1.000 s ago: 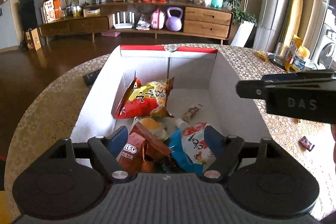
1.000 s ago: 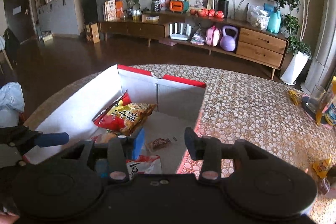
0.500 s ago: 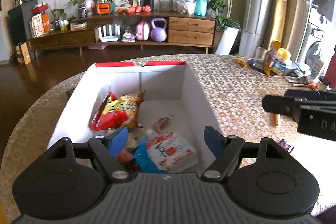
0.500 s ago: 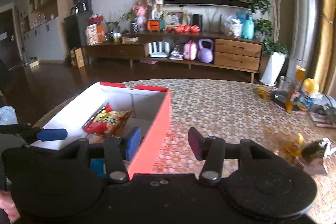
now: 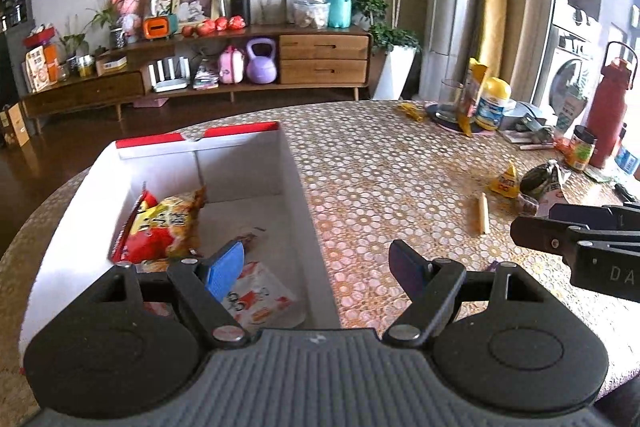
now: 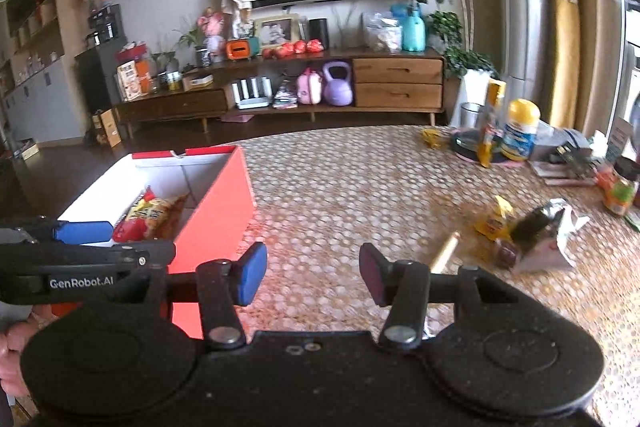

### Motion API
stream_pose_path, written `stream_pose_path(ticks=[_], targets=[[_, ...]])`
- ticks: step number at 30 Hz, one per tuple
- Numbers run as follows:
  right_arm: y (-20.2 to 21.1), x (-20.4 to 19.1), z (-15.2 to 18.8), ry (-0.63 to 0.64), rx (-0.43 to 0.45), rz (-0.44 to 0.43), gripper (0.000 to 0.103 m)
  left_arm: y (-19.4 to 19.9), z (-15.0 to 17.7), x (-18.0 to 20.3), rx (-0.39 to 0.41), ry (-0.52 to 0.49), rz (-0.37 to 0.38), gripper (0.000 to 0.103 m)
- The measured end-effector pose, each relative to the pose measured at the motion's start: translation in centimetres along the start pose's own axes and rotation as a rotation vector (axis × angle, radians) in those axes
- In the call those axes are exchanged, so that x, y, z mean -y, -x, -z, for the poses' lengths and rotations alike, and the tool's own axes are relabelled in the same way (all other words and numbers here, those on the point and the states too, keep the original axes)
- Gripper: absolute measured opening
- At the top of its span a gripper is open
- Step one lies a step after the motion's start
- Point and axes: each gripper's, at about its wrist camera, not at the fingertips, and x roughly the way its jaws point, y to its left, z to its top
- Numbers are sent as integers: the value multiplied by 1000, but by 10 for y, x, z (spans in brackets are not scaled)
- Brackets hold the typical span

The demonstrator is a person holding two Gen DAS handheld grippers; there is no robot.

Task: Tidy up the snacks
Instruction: 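Move the left tool toward the cream sausage stick while the right tool approaches the purple candy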

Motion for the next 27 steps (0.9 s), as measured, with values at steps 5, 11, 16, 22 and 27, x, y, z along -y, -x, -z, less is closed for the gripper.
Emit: stream_pose_path(ticks=[5, 11, 16, 22, 27], targets=[[5, 14, 8, -25, -2, 24, 50, -3, -2, 14, 2, -22, 19, 79], [11, 30, 16, -49, -7, 53, 50, -5, -4, 29, 2, -49, 35, 80], [10, 41, 22, -61, -6, 85, 51, -6, -6, 37, 6, -68, 44, 79], [2, 51, 33, -50, -16, 140, 51, -7, -8, 42, 9, -80, 54, 80], [-7, 61, 44, -71, -40, 159, 51, -11, -8, 48, 3, -95, 68, 80]])
